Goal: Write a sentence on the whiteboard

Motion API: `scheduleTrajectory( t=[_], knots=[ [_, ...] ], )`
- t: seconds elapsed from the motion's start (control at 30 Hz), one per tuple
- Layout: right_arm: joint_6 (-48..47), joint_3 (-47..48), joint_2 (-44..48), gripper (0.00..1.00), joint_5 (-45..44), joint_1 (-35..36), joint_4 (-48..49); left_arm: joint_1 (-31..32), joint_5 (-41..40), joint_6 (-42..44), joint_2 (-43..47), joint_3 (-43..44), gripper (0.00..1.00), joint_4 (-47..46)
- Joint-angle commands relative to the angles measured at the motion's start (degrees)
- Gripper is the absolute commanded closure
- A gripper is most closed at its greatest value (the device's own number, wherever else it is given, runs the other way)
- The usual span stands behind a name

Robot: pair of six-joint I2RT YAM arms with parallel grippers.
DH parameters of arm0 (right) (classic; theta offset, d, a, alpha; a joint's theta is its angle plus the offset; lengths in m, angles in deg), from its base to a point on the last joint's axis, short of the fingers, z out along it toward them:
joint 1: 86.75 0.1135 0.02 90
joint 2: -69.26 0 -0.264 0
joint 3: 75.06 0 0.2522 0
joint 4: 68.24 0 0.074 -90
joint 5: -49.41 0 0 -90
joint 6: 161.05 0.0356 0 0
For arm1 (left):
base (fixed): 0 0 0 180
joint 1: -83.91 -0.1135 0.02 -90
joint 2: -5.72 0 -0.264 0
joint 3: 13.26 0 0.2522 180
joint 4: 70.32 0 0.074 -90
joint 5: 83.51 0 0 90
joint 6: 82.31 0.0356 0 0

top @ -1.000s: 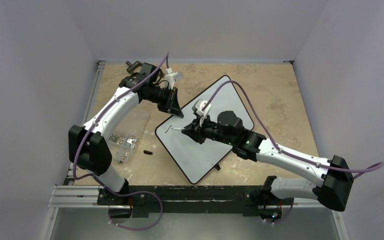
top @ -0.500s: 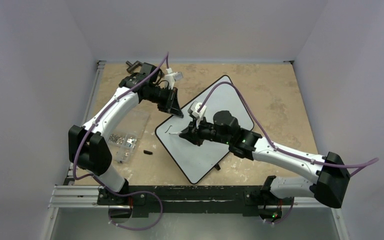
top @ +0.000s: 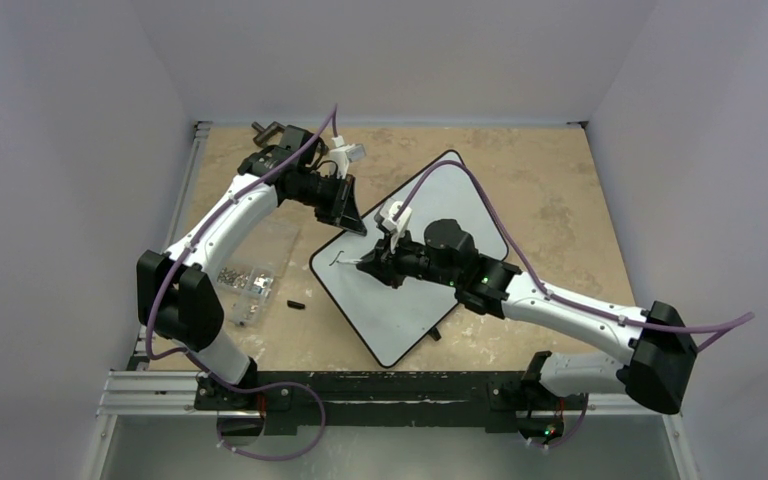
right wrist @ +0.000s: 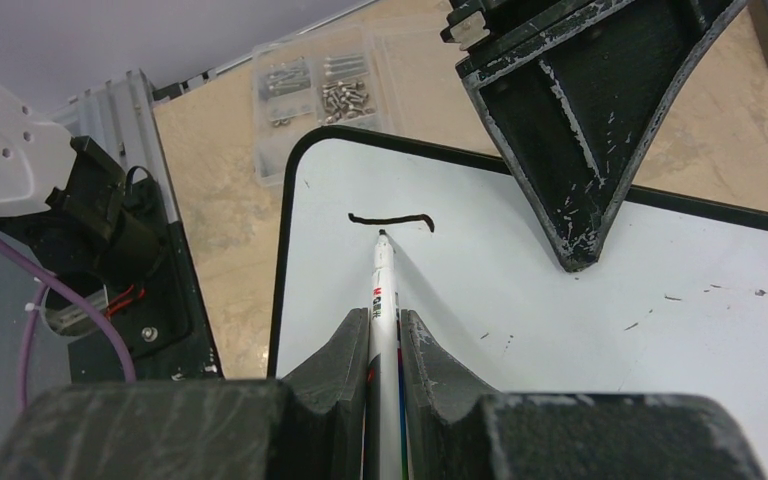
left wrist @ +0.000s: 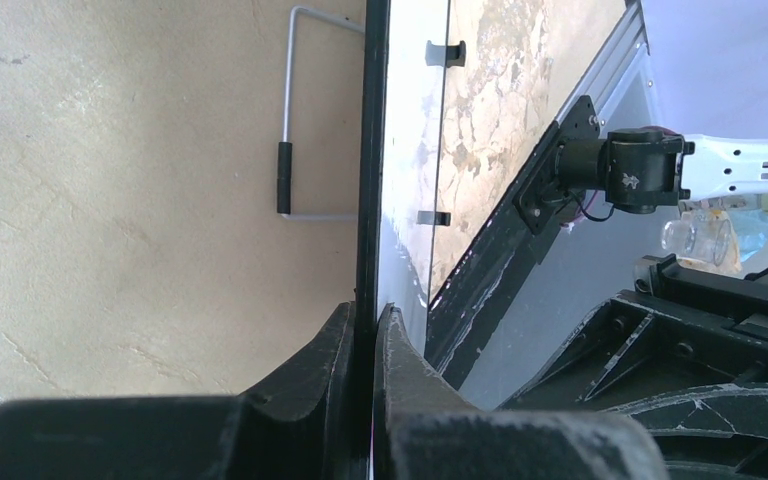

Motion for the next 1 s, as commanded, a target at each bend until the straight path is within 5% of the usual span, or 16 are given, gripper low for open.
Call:
scheduleTrajectory(
  t=[0.0, 0.97],
  knots=[
    [0.34, 2.73, -0.82, 1.00, -1.73, -0.23, 2.37, -0.51, -9.52, 1.30, 1.84, 0.52, 1.00, -0.82],
    [1.57, -4.41, 4.31, 1.00, -2.20, -0.19, -3.55, -0.42, -9.57, 1.31, 2.03, 0.79, 1.00, -0.72]
  ],
)
